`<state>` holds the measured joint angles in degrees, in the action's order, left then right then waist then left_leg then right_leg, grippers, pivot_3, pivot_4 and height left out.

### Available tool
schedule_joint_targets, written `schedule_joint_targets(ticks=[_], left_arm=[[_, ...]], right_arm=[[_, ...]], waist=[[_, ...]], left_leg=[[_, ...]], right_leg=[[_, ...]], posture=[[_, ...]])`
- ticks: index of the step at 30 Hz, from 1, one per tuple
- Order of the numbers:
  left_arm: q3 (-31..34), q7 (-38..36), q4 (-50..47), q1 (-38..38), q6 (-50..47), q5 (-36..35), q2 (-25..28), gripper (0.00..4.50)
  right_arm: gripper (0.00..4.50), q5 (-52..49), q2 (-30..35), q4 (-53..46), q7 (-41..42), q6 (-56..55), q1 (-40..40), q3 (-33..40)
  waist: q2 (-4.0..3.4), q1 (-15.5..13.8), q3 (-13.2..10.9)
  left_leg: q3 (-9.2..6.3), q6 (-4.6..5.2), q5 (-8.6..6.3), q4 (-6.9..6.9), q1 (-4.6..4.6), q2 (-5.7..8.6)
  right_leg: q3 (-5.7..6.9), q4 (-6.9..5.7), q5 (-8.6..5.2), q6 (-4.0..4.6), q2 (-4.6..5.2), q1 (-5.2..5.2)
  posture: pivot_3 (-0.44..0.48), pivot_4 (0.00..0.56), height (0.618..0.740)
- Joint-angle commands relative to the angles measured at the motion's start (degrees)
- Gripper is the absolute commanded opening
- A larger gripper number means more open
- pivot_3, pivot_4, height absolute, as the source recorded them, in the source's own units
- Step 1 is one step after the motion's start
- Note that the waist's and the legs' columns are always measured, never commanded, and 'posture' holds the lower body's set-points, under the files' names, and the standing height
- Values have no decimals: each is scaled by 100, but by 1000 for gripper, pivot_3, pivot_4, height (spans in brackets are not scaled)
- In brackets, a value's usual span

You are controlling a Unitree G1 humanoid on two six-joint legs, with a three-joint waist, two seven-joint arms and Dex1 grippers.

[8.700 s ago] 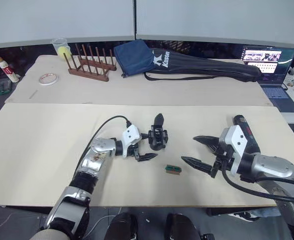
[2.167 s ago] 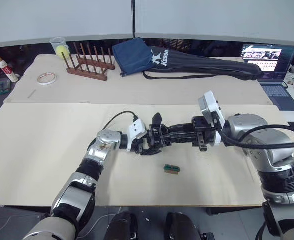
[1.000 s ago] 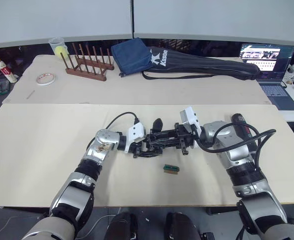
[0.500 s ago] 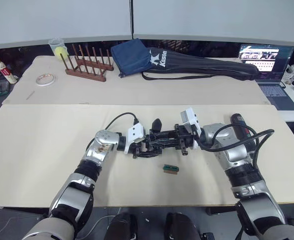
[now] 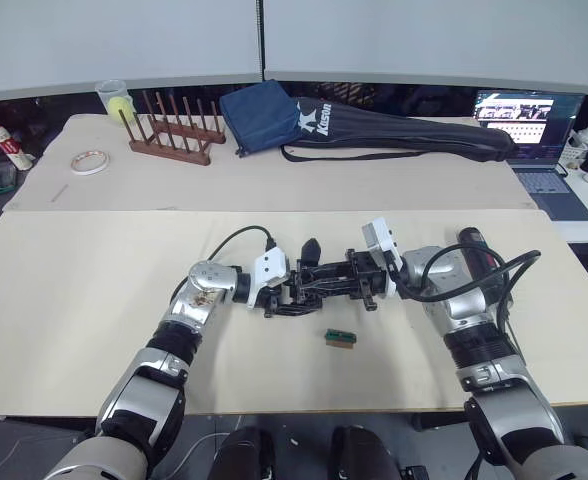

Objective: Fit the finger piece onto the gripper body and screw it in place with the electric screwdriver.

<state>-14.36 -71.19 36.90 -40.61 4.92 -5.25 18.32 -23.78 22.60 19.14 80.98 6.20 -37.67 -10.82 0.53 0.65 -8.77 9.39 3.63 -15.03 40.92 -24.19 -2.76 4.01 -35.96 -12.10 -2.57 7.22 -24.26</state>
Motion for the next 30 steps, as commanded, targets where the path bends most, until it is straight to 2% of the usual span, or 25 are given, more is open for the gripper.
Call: schedule_joint_targets(ticks=[1,5,12,21,30], left_arm=[[11,-92,-263,-45,88,-36,-4,2356],[12,-113,-259,-37,124,-10,10,2356],[32,-131,-351,4,97,-15,72,2356],[53,-77,-542,116,-14,-41,126,2356],[28,-99,-545,103,-13,-36,132,2356]], right_arm=[[309,478,246,215,-72,239,445,-276],[309,404,267,142,75,546,408,-360],[309,635,177,827,611,562,-43,-751],[309,520,268,546,218,1180,280,-675],[309,935,396,858,280,732,128,-881]], waist=[[0,-2,8],[0,-4,18],[-1,3,24],[2,16,64],[3,20,85]], left_leg=[[0,0,0,0,0,0],[-1,0,0,0,0,-1],[-1,1,-1,-1,1,-1],[0,0,-2,-6,4,-5],[0,0,-2,-10,6,-5]], right_leg=[[0,0,0,0,0,0],[0,2,0,0,1,1],[0,2,-1,1,1,1],[0,3,-3,5,1,0],[0,8,-4,7,1,0]], posture=[[0,150,740],[0,150,740],[0,150,740],[0,150,740],[0,150,740]])
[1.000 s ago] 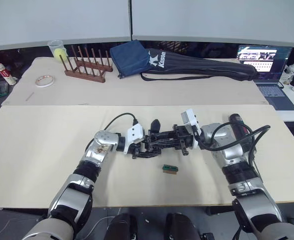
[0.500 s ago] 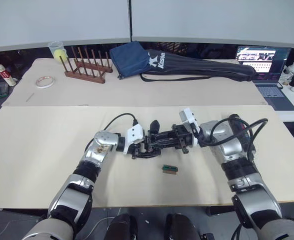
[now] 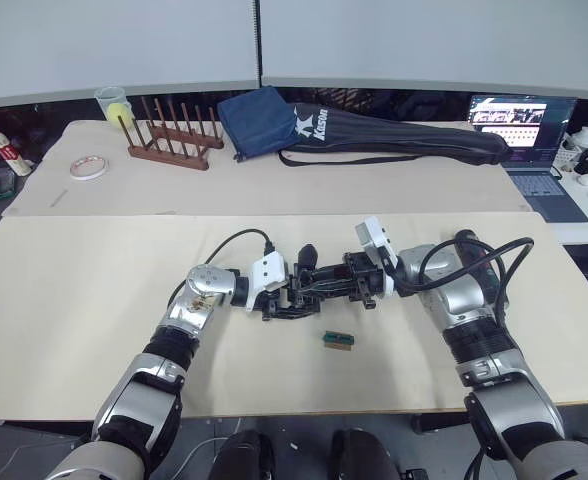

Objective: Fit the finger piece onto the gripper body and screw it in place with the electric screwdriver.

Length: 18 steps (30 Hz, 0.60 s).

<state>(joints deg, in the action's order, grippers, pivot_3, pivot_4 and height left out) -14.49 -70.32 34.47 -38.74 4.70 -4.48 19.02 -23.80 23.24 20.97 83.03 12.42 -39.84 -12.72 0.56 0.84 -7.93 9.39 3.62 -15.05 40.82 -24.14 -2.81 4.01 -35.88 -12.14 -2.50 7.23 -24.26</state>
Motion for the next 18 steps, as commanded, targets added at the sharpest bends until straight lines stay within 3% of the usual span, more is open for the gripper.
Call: schedule_joint_targets(ticks=[1,7,13,18], left_arm=[[41,-187,-283,-98,11,-111,59,2356],[78,-144,-140,-206,-47,-128,11,2356],[80,-130,-32,-308,-52,-128,-42,2356],[80,-171,47,-374,-33,-138,-76,2356]], right_arm=[[309,966,353,712,69,102,297,-697],[309,981,585,681,-111,319,204,-690],[309,634,778,-219,-256,951,510,-644],[309,791,760,-572,-577,803,652,-773]], waist=[[0,1,0],[3,-6,9],[4,-24,11],[5,-28,11]], left_leg=[[0,0,0,0,0,0],[-1,1,0,0,2,-1],[-1,8,-5,0,0,1],[1,17,-11,1,-1,5]], right_leg=[[0,0,0,0,0,0],[0,-2,0,0,0,1],[2,-2,0,1,10,0],[5,3,0,0,18,1]], posture=[[0,150,740],[0,150,740],[0,150,740],[0,150,740]])
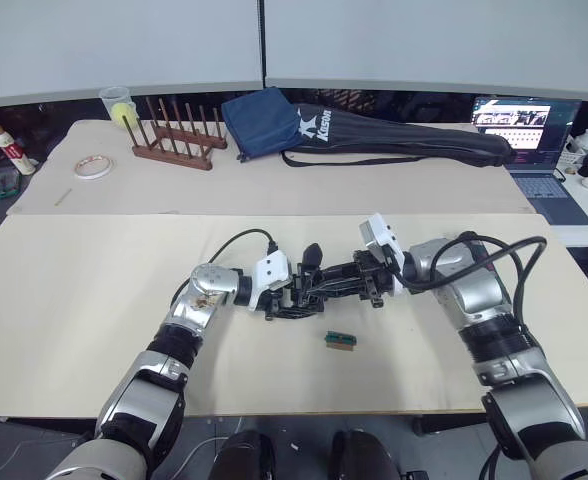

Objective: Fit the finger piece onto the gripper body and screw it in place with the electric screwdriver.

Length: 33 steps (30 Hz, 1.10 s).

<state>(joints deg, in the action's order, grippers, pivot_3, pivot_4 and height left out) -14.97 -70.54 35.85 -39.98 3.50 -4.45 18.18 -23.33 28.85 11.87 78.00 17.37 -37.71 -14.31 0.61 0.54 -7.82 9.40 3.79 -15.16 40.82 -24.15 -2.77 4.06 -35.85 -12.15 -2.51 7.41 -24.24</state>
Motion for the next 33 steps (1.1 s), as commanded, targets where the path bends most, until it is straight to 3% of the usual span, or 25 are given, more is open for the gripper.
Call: schedule_joint_targets(ticks=[1,16,33], left_arm=[[129,-172,-77,-268,65,-152,0,2356],[141,-275,266,-549,-12,-121,-147,2356],[163,-268,189,-478,10,-110,-119,2356]], right_arm=[[309,738,167,317,-152,368,368,-610],[309,902,581,-240,157,1592,-634,-1340],[309,1045,718,-271,-155,2116,-369,-1507]], waist=[[0,5,0],[0,-34,0],[7,-76,8]], left_leg=[[0,0,0,0,0,0],[-3,9,-5,3,-6,2],[-5,29,-17,3,-4,2]], right_leg=[[0,0,0,0,0,0],[3,-2,0,-1,6,-5],[7,1,0,-1,8,-1]], posture=[[0,150,740],[0,150,740],[0,150,740]])
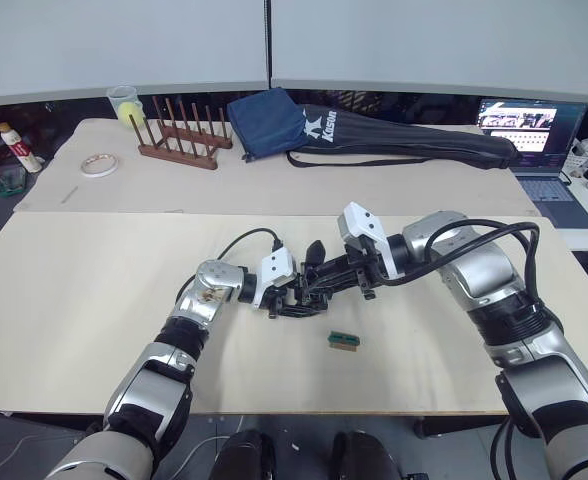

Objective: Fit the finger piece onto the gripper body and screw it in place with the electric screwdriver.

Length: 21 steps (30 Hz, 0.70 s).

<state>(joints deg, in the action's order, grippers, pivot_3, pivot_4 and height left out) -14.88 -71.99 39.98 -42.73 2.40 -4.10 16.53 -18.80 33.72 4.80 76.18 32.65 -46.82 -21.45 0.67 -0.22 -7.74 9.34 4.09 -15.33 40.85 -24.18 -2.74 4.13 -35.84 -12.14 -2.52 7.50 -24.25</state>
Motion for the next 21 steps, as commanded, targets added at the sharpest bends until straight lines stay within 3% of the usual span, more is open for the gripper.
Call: schedule_joint_targets(ticks=[1,13,21], left_arm=[[153,-120,-222,-205,124,-143,44,2356],[163,-93,-195,-209,141,-146,21,2356],[174,-87,-179,-204,158,-144,23,2356]], right_arm=[[309,577,226,418,27,622,516,-787],[309,438,256,316,9,912,514,-710],[309,645,346,508,-49,526,653,-710]], waist=[[0,0,0],[0,-1,1],[1,-7,1]], left_leg=[[0,3,-2,0,0,0],[0,4,-2,0,0,0],[-2,4,-3,-1,0,0]], right_leg=[[0,0,0,0,0,0],[1,1,0,0,0,-1],[2,4,0,0,1,-1]], posture=[[0,150,740],[0,150,740],[0,150,740]])
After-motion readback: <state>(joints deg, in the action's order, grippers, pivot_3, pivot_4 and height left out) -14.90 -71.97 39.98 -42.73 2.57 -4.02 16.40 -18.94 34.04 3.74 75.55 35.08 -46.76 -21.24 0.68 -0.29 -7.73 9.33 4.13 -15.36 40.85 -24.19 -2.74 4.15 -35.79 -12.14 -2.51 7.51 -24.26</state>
